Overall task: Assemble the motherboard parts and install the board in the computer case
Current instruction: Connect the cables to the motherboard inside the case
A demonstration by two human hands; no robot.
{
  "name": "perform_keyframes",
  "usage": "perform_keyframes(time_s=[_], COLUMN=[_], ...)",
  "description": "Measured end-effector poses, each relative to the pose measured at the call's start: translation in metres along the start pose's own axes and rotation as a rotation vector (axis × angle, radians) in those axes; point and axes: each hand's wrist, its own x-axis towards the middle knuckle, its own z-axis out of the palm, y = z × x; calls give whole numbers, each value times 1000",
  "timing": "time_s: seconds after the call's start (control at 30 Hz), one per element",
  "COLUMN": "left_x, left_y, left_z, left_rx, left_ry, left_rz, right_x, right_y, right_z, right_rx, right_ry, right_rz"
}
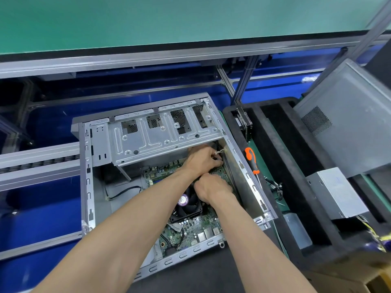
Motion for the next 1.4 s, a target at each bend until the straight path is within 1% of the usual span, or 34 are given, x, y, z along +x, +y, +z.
perform_keyframes(time_s=[0.17,0.33,0.53,0.73,1.0,1.13,1.3,1.4], left_x=[0,-2,-3,-4,-3,-3,-6,-8], left_y=[-2,-8,-6,-2,-3,-2,-2,-2], left_z=[0,0,0,-1,-1,-2,-7,-9], left_rx=[-12,10,-31,26,21,7,-48,-41], left_ry=[-5,17,35,12,21,12,-14,-43], left_rz=[-28,28,40,52,82,53,-42,-25], right_x=[0,0,-1,-3,-6,-7,-7,-9], right_y=[1,0,1,1,-1,-1,-2,-3], right_z=[1,1,0,-1,-3,-3,-3,-4], right_rx=[-17,-19,-26,-27,-9,6,8,38], right_ry=[6,15,24,20,9,5,10,-26], right_rz=[-10,-17,-34,-35,-27,-26,-19,-8])
